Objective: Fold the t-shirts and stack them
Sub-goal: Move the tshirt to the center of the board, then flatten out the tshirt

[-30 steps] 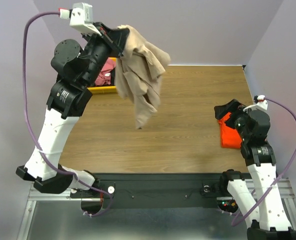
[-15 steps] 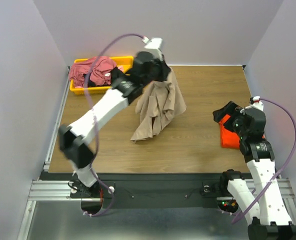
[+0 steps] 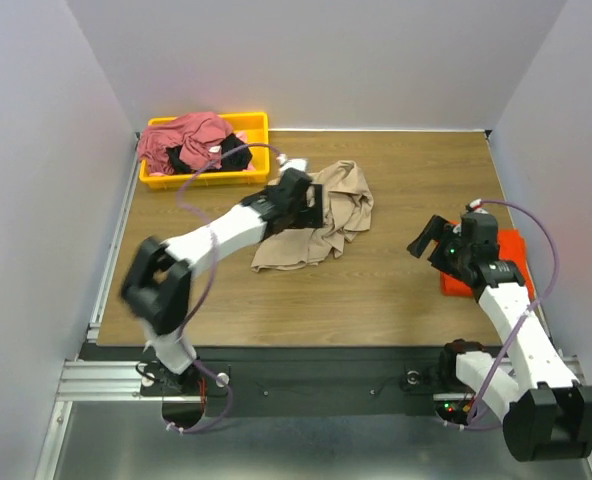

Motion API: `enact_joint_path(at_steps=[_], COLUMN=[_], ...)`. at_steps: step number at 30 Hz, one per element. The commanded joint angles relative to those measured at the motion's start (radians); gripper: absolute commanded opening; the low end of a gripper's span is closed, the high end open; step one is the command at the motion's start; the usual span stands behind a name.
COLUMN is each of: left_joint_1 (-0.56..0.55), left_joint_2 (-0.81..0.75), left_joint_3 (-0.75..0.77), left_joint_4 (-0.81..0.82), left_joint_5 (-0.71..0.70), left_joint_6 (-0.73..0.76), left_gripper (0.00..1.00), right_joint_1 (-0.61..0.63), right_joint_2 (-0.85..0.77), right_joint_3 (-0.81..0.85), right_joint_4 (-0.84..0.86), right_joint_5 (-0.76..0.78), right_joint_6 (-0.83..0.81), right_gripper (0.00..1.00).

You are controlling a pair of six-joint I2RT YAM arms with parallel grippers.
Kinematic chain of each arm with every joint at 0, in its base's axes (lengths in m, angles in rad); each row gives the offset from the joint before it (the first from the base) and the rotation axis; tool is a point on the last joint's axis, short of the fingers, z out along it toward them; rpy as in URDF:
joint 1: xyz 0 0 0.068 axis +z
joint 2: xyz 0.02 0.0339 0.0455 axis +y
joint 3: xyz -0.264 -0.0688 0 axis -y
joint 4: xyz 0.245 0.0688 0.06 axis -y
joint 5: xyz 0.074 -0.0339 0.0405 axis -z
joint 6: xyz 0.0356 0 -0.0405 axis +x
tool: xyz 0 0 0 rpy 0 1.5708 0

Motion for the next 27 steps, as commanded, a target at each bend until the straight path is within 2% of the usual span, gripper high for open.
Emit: enact_joint_path(at_steps=[1,4,5,9,14,20,26,27], left_joint_1=[0.034,0.108,0.157,0.281,0.304,0.312,0.314,0.314], left_joint_2=[-0.367,-0.518,-0.547,-0.626,-0.562,-0.403,-0.319,-0.316], left_joint_3=[-0.232,-0.433,-0.526,-0.723,-0.76,-0.734,-0.729,-0.732], left_joint_4=[0.107,0.061,0.058,0.147,0.28,0.385,0.443,0.443], left_joint_5=[-0.201,-0.238,-0.213,-0.088,0.026,0.127,0.23,0.236], left_joint_6=[-0.175,-0.313,-0.341,-0.364,-0.338,-0.327,-0.315,-0.314], left_gripper=[0.98,0.99,0.99,0.99,0.98,0.85,0.63,0.55], right_joint_1=[0.088,0.227,0.282,0.381,0.396,0.396,0.396,0.398], right_joint_2=[0.068,0.184,0.218,0.419,0.562,0.677,0.761,0.772], right_joint_3=[0.004,0.014,0.034,0.122,0.205,0.312,0.379,0.384], right_joint_4=[0.077,0.113,0.128,0.179,0.228,0.254,0.266,0.268], right_joint_5=[0.031,0.155,0.175,0.275,0.309,0.39,0.436,0.444], right_joint_6=[0.014,0.057,0.078,0.097,0.127,0.158,0.201,0.207], right_gripper=[1.0,1.0,1.0,1.0,1.0,1.0,1.0,1.0])
